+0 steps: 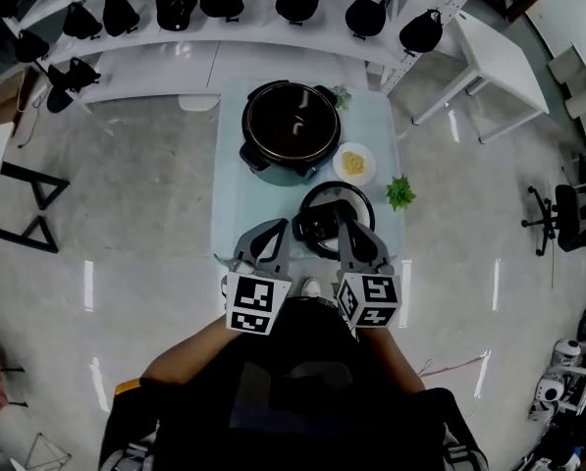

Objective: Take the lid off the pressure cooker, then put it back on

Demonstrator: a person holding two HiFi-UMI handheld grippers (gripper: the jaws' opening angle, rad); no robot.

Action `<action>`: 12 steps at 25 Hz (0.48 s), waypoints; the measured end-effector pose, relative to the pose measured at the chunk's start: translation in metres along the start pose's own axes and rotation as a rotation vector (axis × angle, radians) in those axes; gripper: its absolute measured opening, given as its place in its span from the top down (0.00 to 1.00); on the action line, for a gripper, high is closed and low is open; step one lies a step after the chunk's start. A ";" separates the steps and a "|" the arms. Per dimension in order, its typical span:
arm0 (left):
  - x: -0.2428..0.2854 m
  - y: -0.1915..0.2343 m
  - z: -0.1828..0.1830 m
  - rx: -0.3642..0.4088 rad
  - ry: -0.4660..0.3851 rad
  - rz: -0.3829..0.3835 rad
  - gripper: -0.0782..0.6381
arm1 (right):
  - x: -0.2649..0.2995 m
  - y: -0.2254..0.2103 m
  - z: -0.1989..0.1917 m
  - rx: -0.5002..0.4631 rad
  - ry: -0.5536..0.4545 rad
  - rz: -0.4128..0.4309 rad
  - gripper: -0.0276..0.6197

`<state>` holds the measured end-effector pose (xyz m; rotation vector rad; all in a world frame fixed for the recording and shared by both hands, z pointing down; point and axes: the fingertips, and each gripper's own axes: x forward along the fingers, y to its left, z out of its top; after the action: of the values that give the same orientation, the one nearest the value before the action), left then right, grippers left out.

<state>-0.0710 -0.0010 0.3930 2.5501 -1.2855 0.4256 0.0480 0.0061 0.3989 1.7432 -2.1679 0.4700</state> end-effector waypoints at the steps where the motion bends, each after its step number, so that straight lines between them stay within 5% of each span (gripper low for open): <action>1: 0.001 -0.004 0.000 0.000 -0.001 0.005 0.88 | -0.002 -0.002 0.000 -0.002 -0.002 0.008 0.90; 12: 0.018 -0.061 0.003 0.009 0.012 0.079 0.88 | -0.028 -0.041 -0.005 -0.029 -0.032 0.108 0.90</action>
<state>-0.0109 0.0196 0.3916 2.5065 -1.3873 0.4628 0.0937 0.0250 0.3935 1.6353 -2.2888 0.4370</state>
